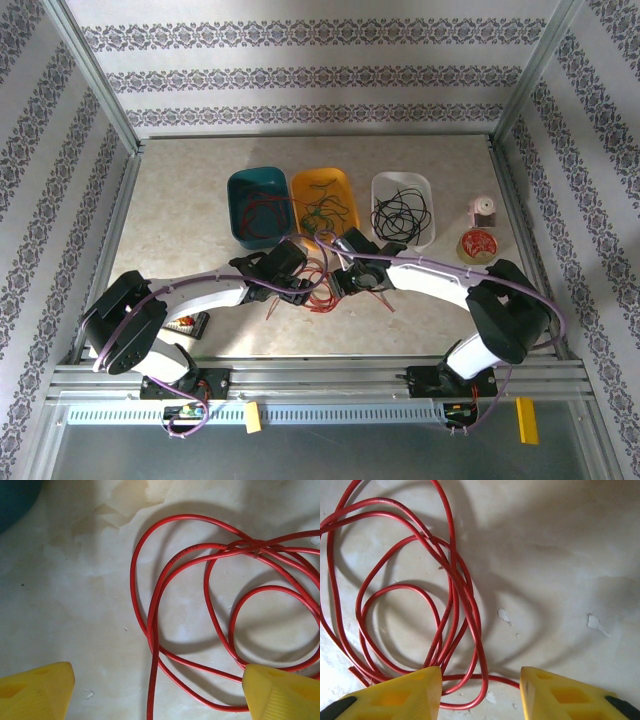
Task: Untangle the cables
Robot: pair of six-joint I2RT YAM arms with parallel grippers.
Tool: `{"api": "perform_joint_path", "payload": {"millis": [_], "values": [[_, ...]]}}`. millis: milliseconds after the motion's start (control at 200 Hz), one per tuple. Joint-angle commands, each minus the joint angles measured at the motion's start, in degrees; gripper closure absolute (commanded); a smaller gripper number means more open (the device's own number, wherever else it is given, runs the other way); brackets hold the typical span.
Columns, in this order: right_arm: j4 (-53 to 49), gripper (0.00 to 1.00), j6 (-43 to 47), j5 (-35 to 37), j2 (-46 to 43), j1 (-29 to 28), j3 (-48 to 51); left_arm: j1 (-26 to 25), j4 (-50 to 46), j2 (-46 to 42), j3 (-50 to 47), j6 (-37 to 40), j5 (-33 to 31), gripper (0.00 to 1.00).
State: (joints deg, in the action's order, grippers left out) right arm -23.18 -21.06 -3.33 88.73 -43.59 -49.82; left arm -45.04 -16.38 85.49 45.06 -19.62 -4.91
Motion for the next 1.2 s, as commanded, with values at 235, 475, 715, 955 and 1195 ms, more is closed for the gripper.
{"api": "perform_joint_path", "payload": {"millis": [235,475,715,955,1195], "values": [[1.9,0.82,0.7,-1.9,3.4,0.4,-3.5,1.3,1.6,0.5,0.2,-1.0,-0.5,0.13],[1.6,0.96,0.7,-1.1,0.1,0.3,-2.7,1.4,3.0,3.9,1.3,-0.2,-1.4,0.13],[1.0,0.97,-0.1,0.5,-7.0,0.3,-1.8,1.5,4.9,7.1,1.3,-0.2,-1.8,0.13],[-0.2,0.97,0.0,5.3,-13.2,0.4,-2.8,2.0,5.8,8.4,0.0,-0.3,-1.8,0.13],[-2.4,0.97,-1.5,17.8,-20.8,0.3,-4.2,2.1,6.3,6.8,-2.3,-0.7,-1.0,0.13]]}}
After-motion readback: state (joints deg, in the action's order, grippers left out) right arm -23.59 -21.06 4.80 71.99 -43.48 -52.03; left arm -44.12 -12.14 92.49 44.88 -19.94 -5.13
